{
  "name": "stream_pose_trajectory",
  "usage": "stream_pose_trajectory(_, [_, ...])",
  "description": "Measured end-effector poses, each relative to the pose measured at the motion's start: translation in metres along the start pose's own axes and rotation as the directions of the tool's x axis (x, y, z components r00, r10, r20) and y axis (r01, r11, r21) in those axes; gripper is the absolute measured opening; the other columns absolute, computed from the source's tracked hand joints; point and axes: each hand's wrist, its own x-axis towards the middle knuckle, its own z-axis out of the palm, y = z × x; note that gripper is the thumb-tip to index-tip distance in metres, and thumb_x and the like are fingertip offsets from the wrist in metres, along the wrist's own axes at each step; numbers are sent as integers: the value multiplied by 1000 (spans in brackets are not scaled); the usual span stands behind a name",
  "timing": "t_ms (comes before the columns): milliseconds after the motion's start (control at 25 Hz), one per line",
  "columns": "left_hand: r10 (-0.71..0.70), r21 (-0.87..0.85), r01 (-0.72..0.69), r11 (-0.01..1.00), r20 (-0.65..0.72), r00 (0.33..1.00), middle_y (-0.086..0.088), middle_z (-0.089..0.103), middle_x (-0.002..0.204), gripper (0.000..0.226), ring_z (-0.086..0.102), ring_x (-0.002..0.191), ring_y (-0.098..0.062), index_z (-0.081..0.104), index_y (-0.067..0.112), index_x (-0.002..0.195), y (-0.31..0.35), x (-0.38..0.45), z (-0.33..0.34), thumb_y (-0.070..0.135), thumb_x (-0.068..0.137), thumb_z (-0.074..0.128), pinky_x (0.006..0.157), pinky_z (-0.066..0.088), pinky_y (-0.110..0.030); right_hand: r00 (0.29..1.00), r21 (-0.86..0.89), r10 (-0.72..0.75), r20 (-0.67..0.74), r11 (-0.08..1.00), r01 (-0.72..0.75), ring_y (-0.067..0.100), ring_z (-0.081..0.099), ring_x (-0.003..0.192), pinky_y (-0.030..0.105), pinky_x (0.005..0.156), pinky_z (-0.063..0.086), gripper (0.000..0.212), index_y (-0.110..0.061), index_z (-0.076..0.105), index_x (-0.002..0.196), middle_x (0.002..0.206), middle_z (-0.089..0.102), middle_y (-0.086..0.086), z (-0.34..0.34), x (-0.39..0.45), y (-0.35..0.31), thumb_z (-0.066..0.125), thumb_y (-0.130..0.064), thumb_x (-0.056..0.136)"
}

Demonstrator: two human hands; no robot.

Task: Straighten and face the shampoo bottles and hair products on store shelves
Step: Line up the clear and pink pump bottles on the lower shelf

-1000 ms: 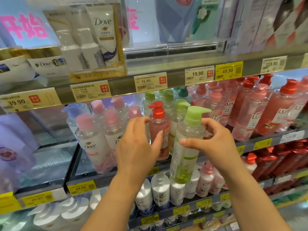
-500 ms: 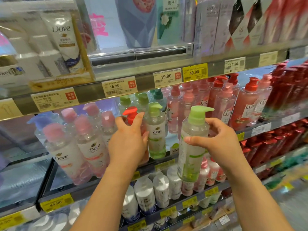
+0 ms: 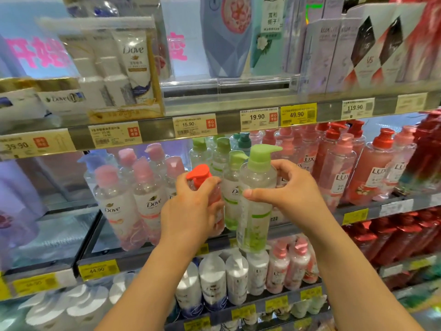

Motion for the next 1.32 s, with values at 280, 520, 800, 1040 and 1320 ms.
stream_pose_trajectory(280, [-35, -218, -11, 976, -206, 978, 1, 47, 121, 51, 63, 90, -26, 49, 54, 121, -25, -14, -49, 53, 75, 71, 65, 57, -40, 992, -233, -87, 88, 967, 105, 5, 58, 104, 15, 75, 43, 91, -31, 57, 131, 117, 60, -15, 43, 11, -11, 80, -64, 49])
stream_pose_trajectory(520, [5, -229, -16, 973, -47, 999, 4, 44, 130, 63, 59, 104, -22, 40, 57, 127, -49, -32, -51, 47, 76, 76, 76, 53, -37, 997, -238, -64, 51, 968, 74, 7, 51, 106, 21, 80, 38, 91, -22, 52, 140, 131, 60, -2, 82, 25, -11, 92, -48, 61])
stream_pose_trajectory(800, [103, -356, -88, 930, 23, 994, 12, 41, 129, 64, 61, 104, -13, 35, 60, 127, -69, -42, -46, 48, 78, 74, 79, 57, -39, 999, -287, 5, -45, 958, -18, 9, 68, 100, 16, 74, 46, 93, -17, 49, 143, 141, 58, 5, 113, 32, -13, 92, -43, 65])
stream_pose_trajectory(1040, [144, -376, -118, 919, 43, 989, 20, 34, 121, 62, 57, 104, -13, 35, 61, 126, -79, -46, -34, 52, 77, 71, 77, 50, -28, 994, -327, 58, -89, 941, -84, -14, 63, 53, 15, 52, 55, 88, -16, 48, 142, 91, 55, -18, 124, 26, -13, 92, -33, 68])
stream_pose_trajectory(1320, [201, -435, -155, 887, 61, 978, 17, 40, 127, 58, 56, 104, -11, 39, 63, 123, -82, -46, -22, 52, 76, 72, 76, 45, -24, 984, -420, -29, -174, 906, -48, 23, 62, 120, 21, 86, 43, 87, -15, 48, 145, 140, 62, 8, 133, 12, -12, 89, -37, 71])
